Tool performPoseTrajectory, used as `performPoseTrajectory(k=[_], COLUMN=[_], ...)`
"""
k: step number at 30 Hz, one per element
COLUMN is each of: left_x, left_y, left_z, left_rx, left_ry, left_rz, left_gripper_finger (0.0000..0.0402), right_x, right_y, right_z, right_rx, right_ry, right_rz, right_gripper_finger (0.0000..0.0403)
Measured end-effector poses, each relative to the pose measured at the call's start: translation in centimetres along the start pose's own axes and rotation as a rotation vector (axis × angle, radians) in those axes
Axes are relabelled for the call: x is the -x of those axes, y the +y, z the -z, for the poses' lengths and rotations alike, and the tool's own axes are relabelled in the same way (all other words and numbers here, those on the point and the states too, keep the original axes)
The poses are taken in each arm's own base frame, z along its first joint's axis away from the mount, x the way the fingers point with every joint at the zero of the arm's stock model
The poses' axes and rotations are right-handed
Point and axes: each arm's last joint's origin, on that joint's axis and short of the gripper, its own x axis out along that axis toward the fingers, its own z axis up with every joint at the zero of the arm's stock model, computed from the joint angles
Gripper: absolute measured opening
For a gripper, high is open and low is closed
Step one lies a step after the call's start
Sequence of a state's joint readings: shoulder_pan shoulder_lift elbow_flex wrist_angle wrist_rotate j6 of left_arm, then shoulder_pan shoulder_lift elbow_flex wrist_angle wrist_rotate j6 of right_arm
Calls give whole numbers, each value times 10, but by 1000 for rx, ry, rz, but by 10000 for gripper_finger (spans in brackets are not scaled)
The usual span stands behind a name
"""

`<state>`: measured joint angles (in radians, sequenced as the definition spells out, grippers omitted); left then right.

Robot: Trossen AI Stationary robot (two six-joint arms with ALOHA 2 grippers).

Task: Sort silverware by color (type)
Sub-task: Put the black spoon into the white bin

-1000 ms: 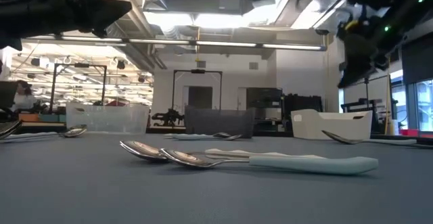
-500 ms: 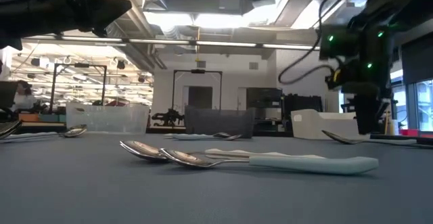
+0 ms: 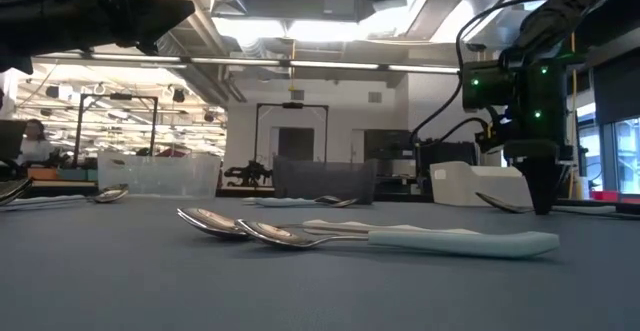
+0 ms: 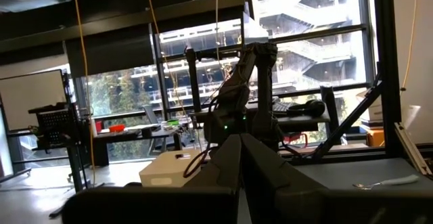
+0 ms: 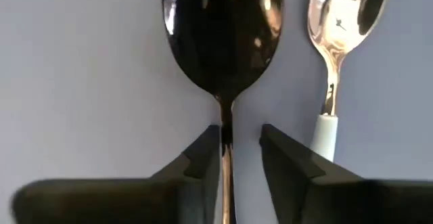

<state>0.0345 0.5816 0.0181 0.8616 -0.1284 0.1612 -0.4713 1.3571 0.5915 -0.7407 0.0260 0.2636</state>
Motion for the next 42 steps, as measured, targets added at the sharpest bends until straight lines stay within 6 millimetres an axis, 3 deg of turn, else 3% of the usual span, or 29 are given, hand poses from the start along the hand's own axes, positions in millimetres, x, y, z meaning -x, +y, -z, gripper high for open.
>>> performPoseTrajectory(k=[7,12,17,23,30,42], left_x=[0,0,0,0,0,0], left_y=[0,0,1,1,1,2], left_z=[0,0,-1,-1,-1,-1], left_rx=[5,21,18,14,22,26], left_ry=[0,0,-9,-9,-8,-7], left_rz=[0,0,-23,-25,-24,-51], left_gripper_finger=[6,6,6,6,6,6], right_x=[0,12,47,103,145,133], right_y=[0,4,12,14,2,-57], right_z=[-1,-9,-14,-18,-23,-69], right_rx=[29,53,103,137,206,141], right_ry=[-12,-60,-148,-327,-488,-528], right_rz=[-3,-15,-14,36,264,436], right_gripper_finger=[8,12,9,3,4,4])
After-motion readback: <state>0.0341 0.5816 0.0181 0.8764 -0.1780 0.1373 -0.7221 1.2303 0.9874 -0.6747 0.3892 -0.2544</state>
